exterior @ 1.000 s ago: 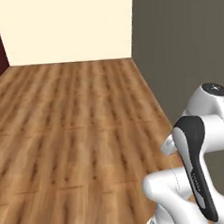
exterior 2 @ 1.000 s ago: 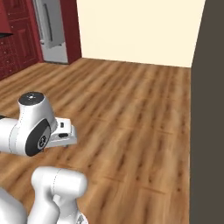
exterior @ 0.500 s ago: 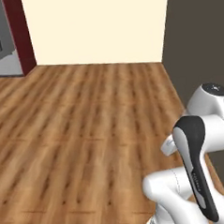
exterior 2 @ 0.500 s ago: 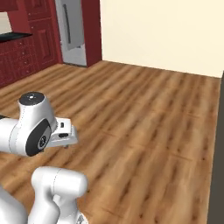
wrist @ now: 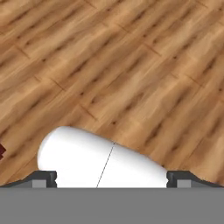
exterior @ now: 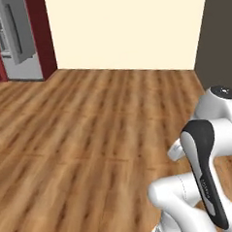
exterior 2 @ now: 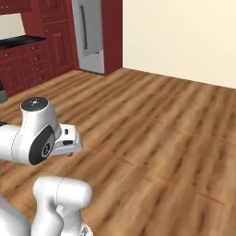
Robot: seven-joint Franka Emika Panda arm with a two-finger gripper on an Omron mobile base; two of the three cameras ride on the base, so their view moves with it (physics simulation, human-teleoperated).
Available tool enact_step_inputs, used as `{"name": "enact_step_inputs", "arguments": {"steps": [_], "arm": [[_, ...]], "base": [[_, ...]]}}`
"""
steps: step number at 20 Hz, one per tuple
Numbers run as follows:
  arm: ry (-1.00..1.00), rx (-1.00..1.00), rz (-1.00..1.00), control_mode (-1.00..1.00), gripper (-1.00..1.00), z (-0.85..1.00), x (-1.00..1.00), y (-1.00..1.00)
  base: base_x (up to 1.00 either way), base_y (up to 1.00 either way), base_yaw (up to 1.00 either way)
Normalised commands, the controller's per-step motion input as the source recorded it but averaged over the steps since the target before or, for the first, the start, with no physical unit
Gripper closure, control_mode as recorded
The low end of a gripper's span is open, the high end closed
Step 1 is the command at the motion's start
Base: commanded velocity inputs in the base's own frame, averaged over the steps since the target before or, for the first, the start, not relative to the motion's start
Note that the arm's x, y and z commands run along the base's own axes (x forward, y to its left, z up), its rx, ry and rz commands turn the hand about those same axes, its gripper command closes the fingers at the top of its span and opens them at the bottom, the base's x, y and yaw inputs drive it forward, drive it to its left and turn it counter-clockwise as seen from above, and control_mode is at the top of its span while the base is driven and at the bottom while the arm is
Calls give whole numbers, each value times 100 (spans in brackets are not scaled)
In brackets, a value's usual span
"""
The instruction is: Open the fridge, grab two sodas, and place both sodas inside the bowl with ice on the dining counter.
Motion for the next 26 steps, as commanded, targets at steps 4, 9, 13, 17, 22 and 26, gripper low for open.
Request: {"name": "enact_step_inputs", "arguments": {"steps": [4,9,13,17,22,26], "arm": [[0,0,0,100,-100,0,0,0],[0,0,0,100,-100,0,0,0],[0,0,0,100,-100,0,0,0],[0,0,0,100,-100,0,0,0],[0,0,0,100,-100,0,0,0],[0,0,0,100,-100,0,0,0]], "base": [[100,71,11],[100,76,10],[100,85,8],[100,79,9],[100,78,9],[100,70,8]]}}
